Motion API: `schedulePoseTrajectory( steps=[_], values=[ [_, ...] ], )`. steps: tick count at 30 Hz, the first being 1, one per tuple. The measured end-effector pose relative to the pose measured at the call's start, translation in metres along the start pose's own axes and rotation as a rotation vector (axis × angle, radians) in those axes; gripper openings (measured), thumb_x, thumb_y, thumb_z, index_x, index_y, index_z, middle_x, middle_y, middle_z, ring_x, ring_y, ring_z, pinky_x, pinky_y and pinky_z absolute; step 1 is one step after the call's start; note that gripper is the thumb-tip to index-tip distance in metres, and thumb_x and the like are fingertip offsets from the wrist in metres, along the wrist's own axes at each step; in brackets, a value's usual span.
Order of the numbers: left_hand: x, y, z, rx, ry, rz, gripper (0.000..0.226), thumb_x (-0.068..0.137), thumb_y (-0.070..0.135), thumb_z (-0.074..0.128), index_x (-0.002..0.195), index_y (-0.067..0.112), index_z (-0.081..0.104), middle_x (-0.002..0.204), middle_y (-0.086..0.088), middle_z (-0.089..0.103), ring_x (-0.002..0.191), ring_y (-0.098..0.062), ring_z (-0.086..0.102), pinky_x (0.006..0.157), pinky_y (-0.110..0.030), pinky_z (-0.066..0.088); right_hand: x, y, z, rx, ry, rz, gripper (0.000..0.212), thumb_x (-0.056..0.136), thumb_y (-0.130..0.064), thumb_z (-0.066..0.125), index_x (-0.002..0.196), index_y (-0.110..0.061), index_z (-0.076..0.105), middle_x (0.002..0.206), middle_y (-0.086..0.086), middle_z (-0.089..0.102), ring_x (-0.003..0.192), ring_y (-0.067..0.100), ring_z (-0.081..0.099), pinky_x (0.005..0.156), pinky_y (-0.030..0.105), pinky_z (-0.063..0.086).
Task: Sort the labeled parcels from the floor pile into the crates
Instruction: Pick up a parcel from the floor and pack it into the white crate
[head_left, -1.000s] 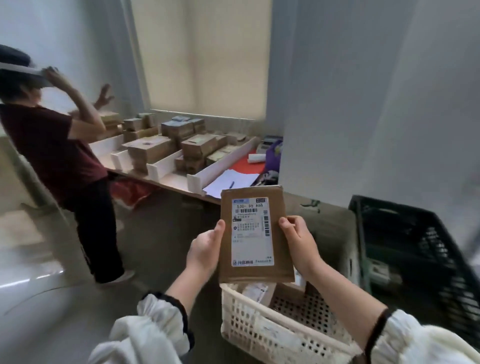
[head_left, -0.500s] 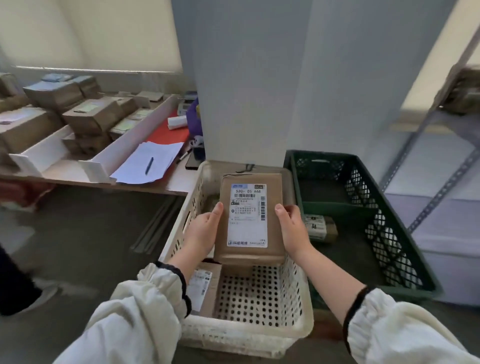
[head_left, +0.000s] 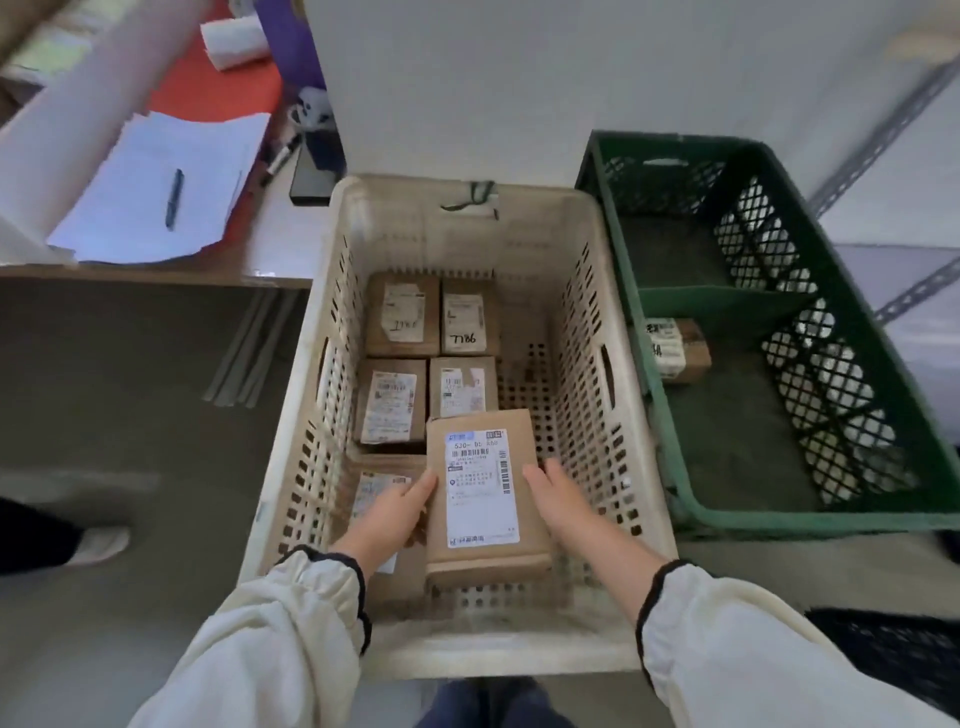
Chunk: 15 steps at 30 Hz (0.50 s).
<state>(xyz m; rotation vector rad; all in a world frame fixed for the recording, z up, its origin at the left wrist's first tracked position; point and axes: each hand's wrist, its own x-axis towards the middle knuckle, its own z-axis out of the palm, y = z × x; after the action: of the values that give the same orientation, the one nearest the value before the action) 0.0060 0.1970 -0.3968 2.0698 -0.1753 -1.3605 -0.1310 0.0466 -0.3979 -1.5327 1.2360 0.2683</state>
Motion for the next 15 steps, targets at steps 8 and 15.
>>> schedulePoseTrajectory(
  steps=[8,15],
  values=[
    [0.046,-0.032,0.012,0.161,-0.067,-0.07,0.041,0.1,0.04,0.037,0.107,0.006,0.059,0.104,-0.013,0.066,0.089,-0.027,0.063,0.07,-0.033,0.052,0.042,0.033,0.029,-0.075,-0.142,0.149,0.056,0.089,-0.051,0.043,0.134,-0.018,0.042,0.127,0.004,0.058,0.107,0.022,0.059,0.089,0.037,0.05],
    [0.084,-0.035,0.008,0.445,-0.033,0.012,0.038,0.097,0.034,0.046,0.101,0.001,0.063,0.097,-0.015,0.068,0.09,-0.029,0.063,0.079,-0.036,0.049,0.072,0.047,0.041,-0.072,-0.174,0.203,0.065,0.08,-0.056,0.048,0.13,-0.016,0.05,0.124,0.004,0.061,0.105,0.022,0.061,0.092,0.038,0.051]
  ],
)
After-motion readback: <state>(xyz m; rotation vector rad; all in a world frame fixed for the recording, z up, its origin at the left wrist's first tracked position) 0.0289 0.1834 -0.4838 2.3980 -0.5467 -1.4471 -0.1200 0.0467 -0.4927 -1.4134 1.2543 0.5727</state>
